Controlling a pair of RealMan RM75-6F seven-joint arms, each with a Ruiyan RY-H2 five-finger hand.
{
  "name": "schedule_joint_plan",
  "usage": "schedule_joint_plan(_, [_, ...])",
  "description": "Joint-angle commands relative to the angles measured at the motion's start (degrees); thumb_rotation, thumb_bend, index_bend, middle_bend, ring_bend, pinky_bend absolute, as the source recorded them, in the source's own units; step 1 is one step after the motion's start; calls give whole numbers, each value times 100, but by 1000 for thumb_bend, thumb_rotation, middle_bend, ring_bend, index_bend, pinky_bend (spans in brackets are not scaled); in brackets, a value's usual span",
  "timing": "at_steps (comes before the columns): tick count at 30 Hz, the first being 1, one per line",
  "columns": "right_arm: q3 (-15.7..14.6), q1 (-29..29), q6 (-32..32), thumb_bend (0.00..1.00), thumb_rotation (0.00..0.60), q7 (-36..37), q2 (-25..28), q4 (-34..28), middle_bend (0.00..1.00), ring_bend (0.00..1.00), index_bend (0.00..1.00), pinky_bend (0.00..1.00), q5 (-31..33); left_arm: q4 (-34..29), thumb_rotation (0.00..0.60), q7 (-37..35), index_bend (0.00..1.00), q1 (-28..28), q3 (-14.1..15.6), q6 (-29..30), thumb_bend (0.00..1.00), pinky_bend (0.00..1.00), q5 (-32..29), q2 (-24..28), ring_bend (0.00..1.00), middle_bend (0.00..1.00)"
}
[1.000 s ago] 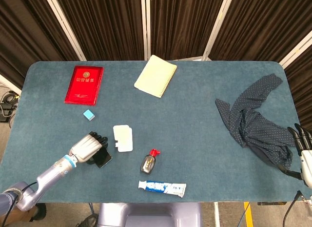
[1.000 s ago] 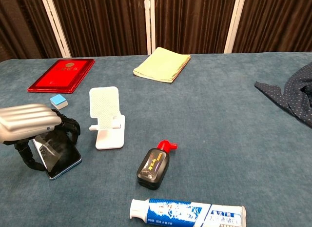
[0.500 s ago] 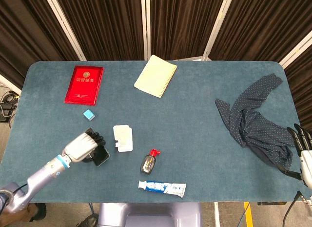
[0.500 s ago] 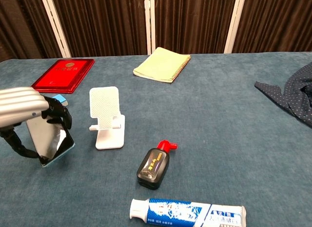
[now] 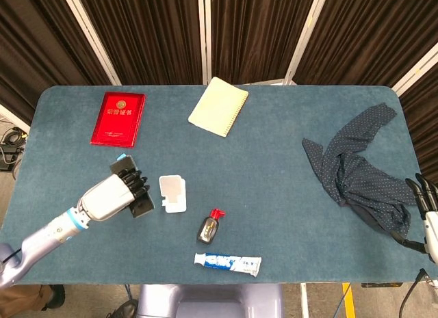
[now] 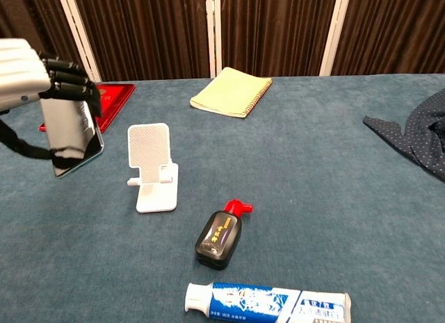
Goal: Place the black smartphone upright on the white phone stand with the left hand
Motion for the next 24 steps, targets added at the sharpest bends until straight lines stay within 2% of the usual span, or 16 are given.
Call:
schedule_joint_plan(1, [-2, 4, -9, 0, 600, -9, -1, 2, 0, 0, 0, 0, -1, 243, 600, 493, 627, -285, -160, -53, 0, 402, 269, -61, 400, 420])
schedule_joint_plan(6, [7, 10, -27, 0, 600, -4, -6, 12, 0, 0, 0, 0, 30, 556, 600, 1236, 620, -682, -312, -464, 0, 394, 473, -298, 400, 419])
schedule_joint_plan(10, [15, 13, -48, 0, 600, 37, 0, 36, 0, 0, 0, 0, 62, 710, 600, 1646, 620, -937, -316, -813, 0, 391, 588, -458, 400, 420])
schedule_joint_plan(14, [26, 11, -55, 0, 600, 113, 11, 65, 0, 0, 0, 0, 85, 686, 600, 1998, 620, -1129, -271, -1174, 0, 391, 651, -528, 400, 419])
schedule_joint_plan(24, [25, -5, -34, 0, 600, 233, 37, 97, 0, 0, 0, 0, 67, 545, 600, 2497, 617, -1293, -292, -1552, 0, 381, 528, -727, 400, 417])
